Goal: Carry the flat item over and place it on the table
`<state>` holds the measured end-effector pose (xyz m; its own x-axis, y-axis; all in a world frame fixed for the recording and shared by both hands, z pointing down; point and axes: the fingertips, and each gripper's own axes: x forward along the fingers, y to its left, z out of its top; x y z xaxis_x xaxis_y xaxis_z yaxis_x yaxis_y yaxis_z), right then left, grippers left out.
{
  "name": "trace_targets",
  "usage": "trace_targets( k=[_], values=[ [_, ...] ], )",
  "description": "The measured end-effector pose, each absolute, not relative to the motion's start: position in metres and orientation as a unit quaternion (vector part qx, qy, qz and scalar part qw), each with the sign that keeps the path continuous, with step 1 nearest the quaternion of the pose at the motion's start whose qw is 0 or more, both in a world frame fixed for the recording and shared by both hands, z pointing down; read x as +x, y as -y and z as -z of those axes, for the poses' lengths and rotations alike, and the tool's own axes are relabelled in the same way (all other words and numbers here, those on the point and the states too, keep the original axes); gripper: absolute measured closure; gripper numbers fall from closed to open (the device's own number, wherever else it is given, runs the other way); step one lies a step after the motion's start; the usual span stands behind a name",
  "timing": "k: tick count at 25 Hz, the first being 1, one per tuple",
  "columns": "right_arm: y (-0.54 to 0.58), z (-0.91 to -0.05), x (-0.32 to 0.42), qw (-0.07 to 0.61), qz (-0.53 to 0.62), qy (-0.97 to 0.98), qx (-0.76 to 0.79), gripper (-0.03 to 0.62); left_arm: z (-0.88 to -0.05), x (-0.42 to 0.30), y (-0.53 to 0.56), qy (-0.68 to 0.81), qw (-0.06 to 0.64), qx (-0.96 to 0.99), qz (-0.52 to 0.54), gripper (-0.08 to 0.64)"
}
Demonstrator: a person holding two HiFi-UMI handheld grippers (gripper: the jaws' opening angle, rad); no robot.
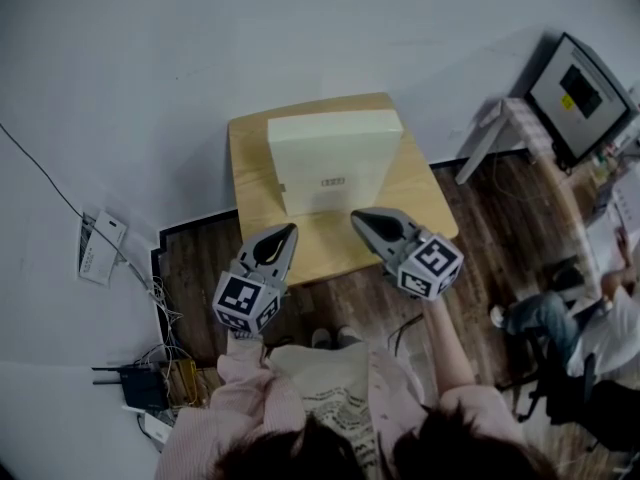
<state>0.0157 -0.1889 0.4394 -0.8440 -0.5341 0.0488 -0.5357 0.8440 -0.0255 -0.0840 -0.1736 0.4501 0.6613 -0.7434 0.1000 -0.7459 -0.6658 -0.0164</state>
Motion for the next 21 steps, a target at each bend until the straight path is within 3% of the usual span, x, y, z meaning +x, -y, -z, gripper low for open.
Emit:
trace_targets(
  k=[21],
  values=[
    [0.1895,-0.4303,0.0084,0.016,-0.010,0.968,0.249,0.595,-0.4446,-0.0803,0.1797,0.416,0.013,0.908,-0.045,0.563]
  ],
)
